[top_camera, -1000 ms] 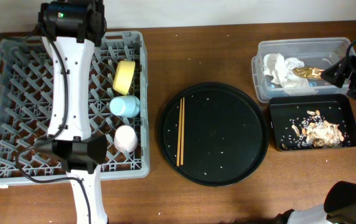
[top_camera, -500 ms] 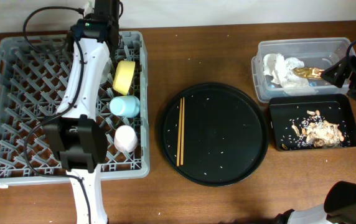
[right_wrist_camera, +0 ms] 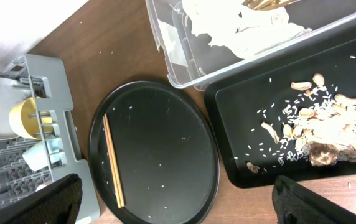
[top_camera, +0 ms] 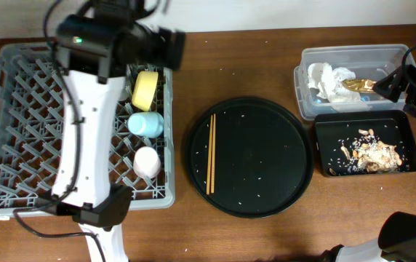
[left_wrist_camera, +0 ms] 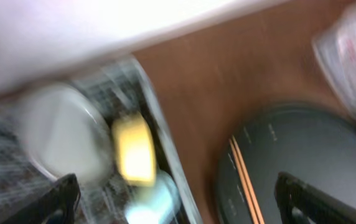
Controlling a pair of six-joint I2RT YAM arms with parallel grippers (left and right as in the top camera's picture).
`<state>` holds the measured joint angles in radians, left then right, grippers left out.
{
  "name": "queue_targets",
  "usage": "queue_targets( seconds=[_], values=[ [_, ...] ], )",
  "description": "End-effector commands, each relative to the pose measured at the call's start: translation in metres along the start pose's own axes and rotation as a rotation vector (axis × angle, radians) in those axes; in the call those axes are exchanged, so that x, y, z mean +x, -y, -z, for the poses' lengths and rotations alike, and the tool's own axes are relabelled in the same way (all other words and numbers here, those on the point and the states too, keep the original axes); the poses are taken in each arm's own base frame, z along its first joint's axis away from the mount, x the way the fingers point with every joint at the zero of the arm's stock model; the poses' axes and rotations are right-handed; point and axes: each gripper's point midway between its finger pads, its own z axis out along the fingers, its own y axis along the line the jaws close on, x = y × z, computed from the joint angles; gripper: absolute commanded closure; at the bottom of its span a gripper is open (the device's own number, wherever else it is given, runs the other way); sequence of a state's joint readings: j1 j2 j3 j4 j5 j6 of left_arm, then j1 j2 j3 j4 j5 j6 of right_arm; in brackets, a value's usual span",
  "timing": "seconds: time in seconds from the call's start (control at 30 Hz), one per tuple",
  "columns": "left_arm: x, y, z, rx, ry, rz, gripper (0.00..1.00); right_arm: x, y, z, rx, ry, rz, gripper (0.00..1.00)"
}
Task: Sort waste into correct bins and load items into the dishwasher rack
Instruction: 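Pick one wooden chopstick with left gripper and place it in the rack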
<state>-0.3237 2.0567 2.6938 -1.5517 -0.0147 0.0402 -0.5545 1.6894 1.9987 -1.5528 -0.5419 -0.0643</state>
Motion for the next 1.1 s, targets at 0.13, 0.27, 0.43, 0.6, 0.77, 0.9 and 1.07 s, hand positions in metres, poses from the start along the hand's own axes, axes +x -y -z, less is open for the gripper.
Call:
queue_targets(
  seconds=[0.13, 0.27, 0.43, 0.6, 0.77, 0.9, 1.07],
  values=[
    [0.138, 0.104, -0.143, 0.106, -0.497, 0.108, 0.16, 0.0, 0.009, -0.001, 0.058, -0.009, 0.014, 0.02],
    [0.186, 0.149, -0.197, 0.132, -0.494, 0.078, 0.49, 0.0, 0.009, -0.001, 0.058, -0.009, 0.014, 0.02],
    [0.226, 0.162, -0.225, 0.126, -0.496, 0.096, 0.57, 0.005, 0.009, -0.001, 0.057, -0.028, 0.003, 0.02],
    [0.225, 0.16, -0.228, 0.108, -0.48, 0.114, 0.57, 0.006, 0.009, -0.001, 0.057, -0.029, 0.003, 0.02],
    [0.232, 0.156, -0.238, 0.067, -0.494, 0.146, 0.57, 0.007, 0.009, -0.001, 0.057, -0.035, -0.001, 0.02],
    [0.237, 0.156, -0.242, 0.061, -0.508, 0.147, 0.57, 0.007, 0.009, -0.001, 0.057, -0.036, -0.001, 0.01],
    [0.243, 0.154, -0.25, 0.039, -0.521, 0.166, 0.61, 0.009, 0.008, -0.001, 0.056, -0.041, -0.003, 0.01]
  ],
)
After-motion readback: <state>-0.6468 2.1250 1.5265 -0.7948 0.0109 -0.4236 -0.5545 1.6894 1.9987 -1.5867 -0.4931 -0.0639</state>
